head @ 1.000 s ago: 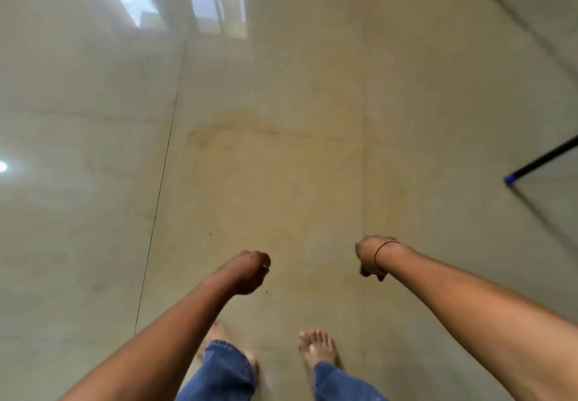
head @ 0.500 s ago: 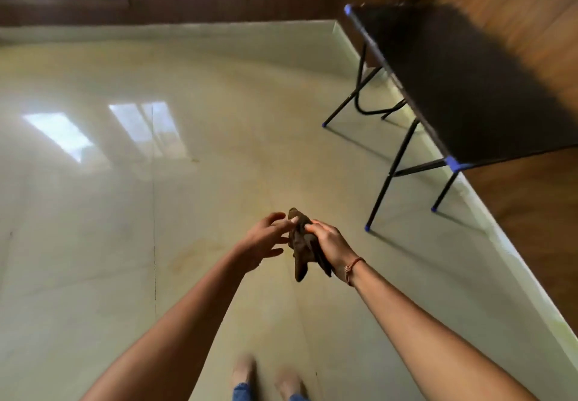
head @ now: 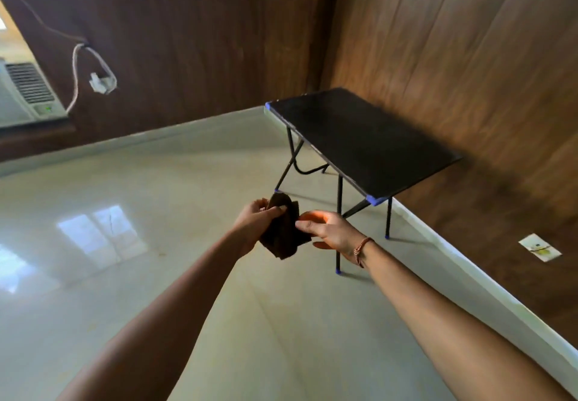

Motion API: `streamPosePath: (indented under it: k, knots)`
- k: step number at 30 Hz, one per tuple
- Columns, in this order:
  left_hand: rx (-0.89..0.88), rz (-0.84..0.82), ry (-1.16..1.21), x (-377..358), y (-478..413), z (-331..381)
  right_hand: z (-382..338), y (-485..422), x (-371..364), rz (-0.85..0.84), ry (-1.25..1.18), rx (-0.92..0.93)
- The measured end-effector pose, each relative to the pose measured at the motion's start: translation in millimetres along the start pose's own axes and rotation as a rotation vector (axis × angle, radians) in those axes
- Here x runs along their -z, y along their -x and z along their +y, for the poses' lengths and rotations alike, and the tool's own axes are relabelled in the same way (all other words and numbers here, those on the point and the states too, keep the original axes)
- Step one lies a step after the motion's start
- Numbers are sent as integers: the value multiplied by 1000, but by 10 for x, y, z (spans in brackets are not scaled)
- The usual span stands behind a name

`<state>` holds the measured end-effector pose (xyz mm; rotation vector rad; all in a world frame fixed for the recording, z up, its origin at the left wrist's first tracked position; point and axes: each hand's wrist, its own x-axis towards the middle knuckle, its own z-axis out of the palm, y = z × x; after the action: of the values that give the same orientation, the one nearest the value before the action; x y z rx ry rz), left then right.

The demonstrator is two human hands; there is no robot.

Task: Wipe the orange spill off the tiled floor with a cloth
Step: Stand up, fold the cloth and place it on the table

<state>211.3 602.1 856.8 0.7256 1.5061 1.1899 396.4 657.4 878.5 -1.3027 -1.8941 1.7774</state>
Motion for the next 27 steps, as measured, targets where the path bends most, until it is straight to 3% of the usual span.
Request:
streamPosePath:
  k: [5,10,14,16,23,27]
  knots:
    - [-64,-148,29,-315,-194,454,-167,-14,298,59,-83,40]
    - [-187,-63,-314,-548,-557,716,-134,-178,626,159,-298,25]
    - [-30,-237,-342,-730,-893,836,-221,-516,910,317,-299,58]
    - [-53,-292,-376,-785,-1143,902,-328,-756,1131,428,-226,98]
    - [-113,-174,-8,-1003,-2056,1343,-659,-1495,1832,397,-124,150]
    - [-151,-59,59,-1146,-2561,1623,-817,-1945,2170,383,-1,162]
